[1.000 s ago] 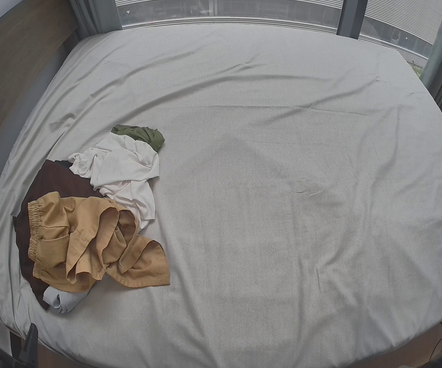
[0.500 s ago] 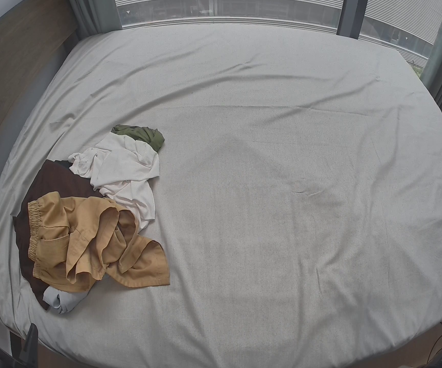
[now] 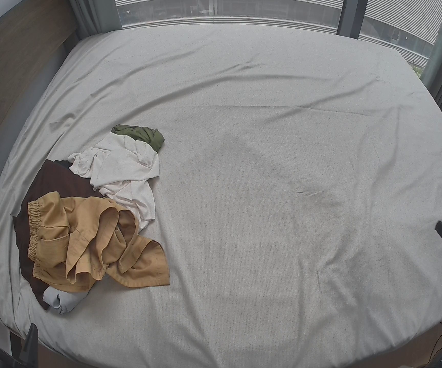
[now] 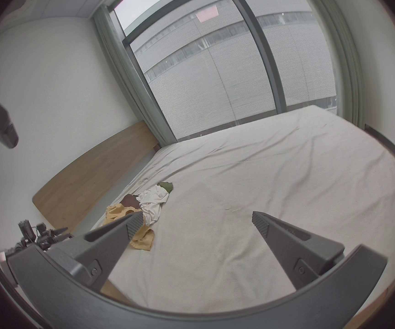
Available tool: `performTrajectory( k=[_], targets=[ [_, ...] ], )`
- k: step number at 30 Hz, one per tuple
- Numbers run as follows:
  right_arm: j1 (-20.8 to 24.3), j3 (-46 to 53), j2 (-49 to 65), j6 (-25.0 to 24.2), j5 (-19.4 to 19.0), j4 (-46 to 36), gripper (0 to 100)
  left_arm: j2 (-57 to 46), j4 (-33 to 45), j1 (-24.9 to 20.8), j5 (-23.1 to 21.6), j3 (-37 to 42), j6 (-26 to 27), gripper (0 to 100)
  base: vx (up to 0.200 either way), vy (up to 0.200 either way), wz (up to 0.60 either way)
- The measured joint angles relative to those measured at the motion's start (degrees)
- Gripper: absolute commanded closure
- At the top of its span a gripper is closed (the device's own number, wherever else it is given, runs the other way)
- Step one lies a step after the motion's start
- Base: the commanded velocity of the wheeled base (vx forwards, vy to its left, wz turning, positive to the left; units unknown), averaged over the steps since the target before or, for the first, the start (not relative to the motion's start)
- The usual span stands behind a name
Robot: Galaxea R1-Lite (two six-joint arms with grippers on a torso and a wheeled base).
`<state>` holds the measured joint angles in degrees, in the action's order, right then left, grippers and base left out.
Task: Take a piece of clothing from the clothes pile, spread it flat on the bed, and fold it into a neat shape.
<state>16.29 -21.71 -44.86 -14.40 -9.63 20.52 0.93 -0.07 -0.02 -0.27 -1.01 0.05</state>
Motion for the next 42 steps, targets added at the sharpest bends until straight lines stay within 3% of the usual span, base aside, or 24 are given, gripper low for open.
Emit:
performTrajectory(
  k=[10, 31, 42],
  targets=[
    [1.84, -5.55, -16.60, -1.44, -2.63, 6.77, 0, 0.00, 0.00, 0.02, 0.00, 0.00, -0.02, 0, 0.000, 0.000, 0.00],
    [13.62, -21.09, -45.04, -1.94, -2.85, 14.46, 0, 0.00, -0.02, 0.02, 0.00, 0.00, -0.27, 0, 0.000, 0.000, 0.00],
    [19.04, -28.00, -55.94, -4.92, -2.90, 16.02, 0, 0.00, -0.06, 0.02, 0.00, 0.00, -0.23, 0, 0.000, 0.000, 0.00]
  ],
)
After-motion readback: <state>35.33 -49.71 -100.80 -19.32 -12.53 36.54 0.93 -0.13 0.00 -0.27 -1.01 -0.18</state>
